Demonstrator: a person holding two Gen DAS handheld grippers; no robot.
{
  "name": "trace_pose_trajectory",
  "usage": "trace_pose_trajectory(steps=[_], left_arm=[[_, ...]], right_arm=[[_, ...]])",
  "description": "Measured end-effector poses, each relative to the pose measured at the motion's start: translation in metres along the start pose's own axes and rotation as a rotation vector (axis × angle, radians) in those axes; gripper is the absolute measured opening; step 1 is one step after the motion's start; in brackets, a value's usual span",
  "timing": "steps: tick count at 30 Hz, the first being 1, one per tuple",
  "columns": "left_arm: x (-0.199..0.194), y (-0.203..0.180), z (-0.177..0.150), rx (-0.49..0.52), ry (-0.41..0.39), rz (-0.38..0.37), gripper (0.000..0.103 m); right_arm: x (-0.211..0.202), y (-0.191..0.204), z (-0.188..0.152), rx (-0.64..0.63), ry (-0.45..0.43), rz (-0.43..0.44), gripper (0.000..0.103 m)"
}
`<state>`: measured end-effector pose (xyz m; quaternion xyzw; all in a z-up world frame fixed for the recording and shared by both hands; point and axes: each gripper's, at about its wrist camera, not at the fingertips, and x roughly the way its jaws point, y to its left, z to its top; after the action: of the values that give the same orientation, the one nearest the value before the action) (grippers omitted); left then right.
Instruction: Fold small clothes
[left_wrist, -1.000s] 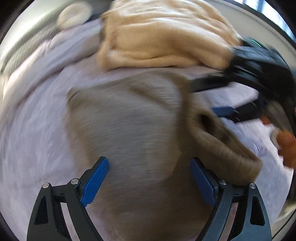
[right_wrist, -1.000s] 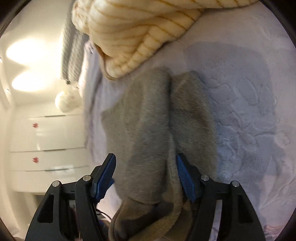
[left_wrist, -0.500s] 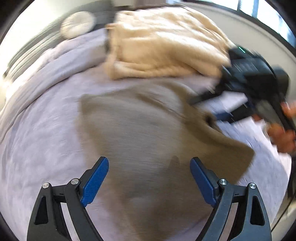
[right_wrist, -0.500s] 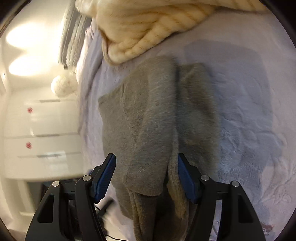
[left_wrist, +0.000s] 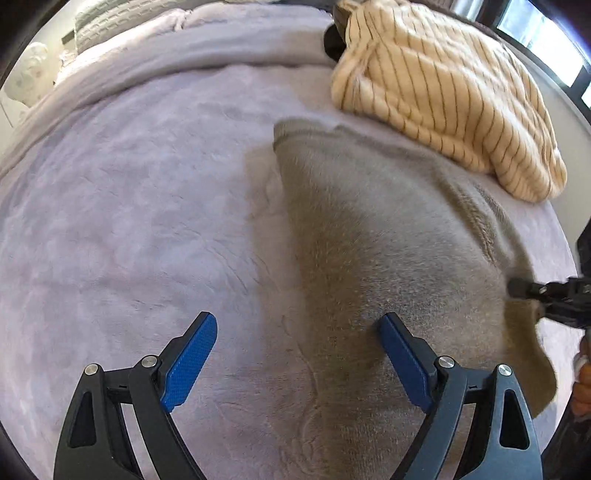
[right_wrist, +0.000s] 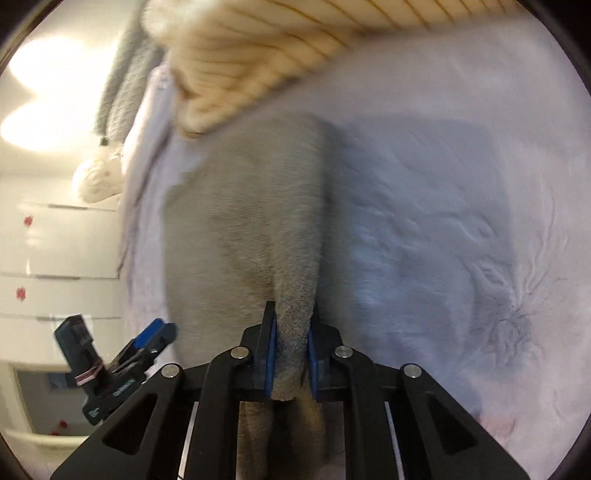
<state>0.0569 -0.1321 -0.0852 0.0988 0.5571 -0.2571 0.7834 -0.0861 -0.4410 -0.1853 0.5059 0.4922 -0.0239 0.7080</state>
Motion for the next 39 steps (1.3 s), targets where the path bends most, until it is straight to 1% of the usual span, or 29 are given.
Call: trace_pose_trajectory(steps=[1,2,3,5,6,7,8,10,11,12,13,15,16,17,19,20,22,23,24,25,27,30,31,33,36,39], left_arm=[[0.003,0.001,-0.001,-0.006,0.004,-0.011,0.091],[0.006,-0.001,0.001,-0.005,0.005,-0.015,0.091],[0.004,-0.001,0.001,-0.001,0.003,-0.011,0.091],[-0.002,0.0,0.0,0.022,-0.009,0.006,0.091],[-0.004,0.002,-0.001,0.035,-0.009,0.014,0.091],[-0.005,0.003,-0.001,0.044,-0.006,0.02,0.091],[-0.007,0.006,-0.001,0.047,-0.002,0.026,0.091],[-0.013,0.012,-0.002,0.04,0.001,0.038,0.09],[-0.015,0.015,-0.002,0.035,-0.001,0.035,0.09],[-0.019,0.017,-0.002,0.03,-0.002,0.022,0.09],[-0.022,0.018,-0.003,0.025,0.002,0.006,0.09],[-0.027,0.016,-0.005,0.019,0.012,-0.02,0.091],[-0.028,0.014,-0.006,0.018,0.016,-0.037,0.09],[-0.029,0.01,-0.008,0.019,0.022,-0.058,0.09],[-0.025,0.0,-0.014,0.029,0.043,-0.095,0.09],[-0.021,-0.005,-0.017,0.038,0.056,-0.096,0.091],[-0.01,-0.011,-0.024,0.056,0.084,-0.088,0.091],[-0.002,-0.011,-0.03,0.062,0.111,-0.063,0.091],[0.003,-0.01,-0.034,0.06,0.128,-0.057,0.091],[0.006,-0.005,-0.039,0.046,0.137,-0.077,0.091],[0.007,0.002,-0.045,0.02,0.144,-0.108,0.091],[0.01,0.009,-0.05,-0.001,0.162,-0.137,0.091],[0.011,0.008,-0.05,0.0,0.165,-0.137,0.091],[0.01,0.005,-0.049,0.013,0.164,-0.127,0.091],[0.008,0.0,-0.048,0.039,0.162,-0.104,0.091],[0.008,0.0,-0.046,0.035,0.169,-0.104,0.091]], right_arm=[[-0.004,-0.007,-0.002,0.04,-0.015,0.03,0.019],[-0.008,-0.009,-0.004,0.067,-0.036,0.042,0.02],[-0.014,-0.01,-0.007,0.069,-0.051,0.033,0.023],[-0.026,-0.005,-0.012,0.048,-0.081,-0.032,0.027],[-0.034,-0.002,-0.016,0.028,-0.096,-0.077,0.032],[-0.043,0.003,-0.02,0.009,-0.111,-0.104,0.033],[-0.049,0.009,-0.024,-0.003,-0.121,-0.109,0.033],[-0.063,0.022,-0.035,-0.028,-0.137,-0.088,0.033],[-0.079,0.019,-0.041,-0.045,-0.141,-0.072,0.033],[-0.084,0.034,-0.048,-0.085,-0.144,-0.055,0.033],[-0.084,0.043,-0.052,-0.112,-0.141,-0.044,0.032],[-0.076,0.07,-0.063,-0.195,-0.103,-0.013,0.032],[-0.076,0.073,-0.07,-0.219,-0.083,-0.01,0.032],[-0.066,0.083,-0.07,-0.242,-0.063,-0.022,0.03],[-0.041,0.093,-0.072,-0.283,-0.029,-0.09,0.029],[-0.035,0.09,-0.073,-0.284,-0.019,-0.126,0.028],[-0.031,0.078,-0.078,-0.274,-0.008,-0.164,0.023],[-0.029,0.068,-0.079,-0.244,-0.006,-0.19,0.022],[-0.029,0.057,-0.081,-0.211,-0.007,-0.208,0.017],[-0.03,0.045,-0.083,-0.18,-0.01,-0.221,0.006],[-0.037,0.02,-0.092,-0.132,-0.019,-0.22,0.001],[-0.041,-0.012,-0.097,0.011,-0.047,-0.117,0.0],[-0.041,-0.015,-0.097,0.031,-0.054,-0.106,0.0],[-0.043,-0.015,-0.099,0.031,-0.063,-0.109,0.0],[-0.047,-0.005,-0.101,-0.003,-0.061,-0.142,0.0],[-0.056,0.003,-0.103,-0.012,-0.064,-0.157,0.0]])
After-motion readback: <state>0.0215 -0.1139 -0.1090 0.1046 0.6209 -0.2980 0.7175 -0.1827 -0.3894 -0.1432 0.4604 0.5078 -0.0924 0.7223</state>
